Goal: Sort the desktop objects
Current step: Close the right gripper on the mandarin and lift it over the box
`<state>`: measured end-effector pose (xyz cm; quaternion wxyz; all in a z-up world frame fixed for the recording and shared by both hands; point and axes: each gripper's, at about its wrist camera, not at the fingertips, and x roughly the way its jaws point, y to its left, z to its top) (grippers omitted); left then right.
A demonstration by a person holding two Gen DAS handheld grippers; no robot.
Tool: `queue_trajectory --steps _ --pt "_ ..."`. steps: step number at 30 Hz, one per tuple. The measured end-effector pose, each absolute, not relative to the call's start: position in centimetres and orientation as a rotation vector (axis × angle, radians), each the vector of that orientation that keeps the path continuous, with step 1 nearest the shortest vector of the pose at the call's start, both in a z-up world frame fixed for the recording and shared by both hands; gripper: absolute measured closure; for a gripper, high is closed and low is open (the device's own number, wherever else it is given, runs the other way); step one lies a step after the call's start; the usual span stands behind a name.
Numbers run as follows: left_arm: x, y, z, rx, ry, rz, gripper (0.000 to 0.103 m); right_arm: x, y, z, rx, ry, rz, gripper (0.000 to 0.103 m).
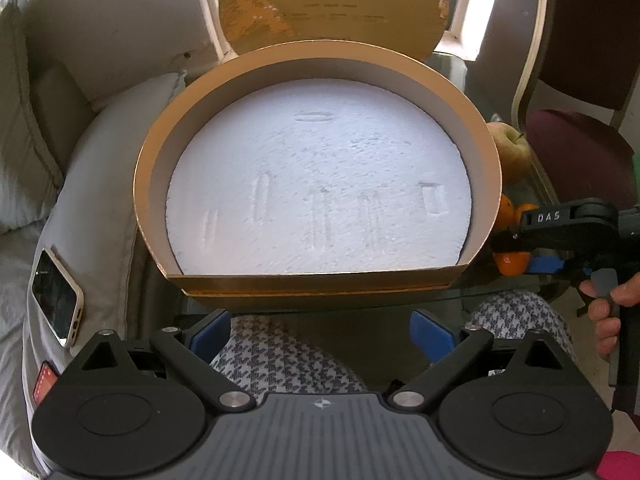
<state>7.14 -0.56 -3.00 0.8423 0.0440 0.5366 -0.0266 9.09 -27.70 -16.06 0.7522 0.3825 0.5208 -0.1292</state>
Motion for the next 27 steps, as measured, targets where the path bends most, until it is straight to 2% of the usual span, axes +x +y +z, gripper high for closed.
queue_trajectory --steps 7,13,20,27 --pt "6.5 0.7 -2.7 0.052 1.125 -0.037 0.006 8.9 -27.3 -15.9 0.831 1.138 -0.328 0.058" --pt "5.8 2.4 -2.2 -0.007 1.094 -0.005 0.006 7.1 -25.9 -12.6 0.831 1.092 -0.321 0.058" --pt "5.5 5.6 -1.4 -0.014 1.021 0.082 0.006 11.0 -19.3 -10.7 0.625 1.077 -0.190 0.058" --pt "4.8 9.3 -2.3 -0.100 1.053 0.200 0.005 15.3 -12.5 -9.1 0.409 1.056 -0.056 0.057"
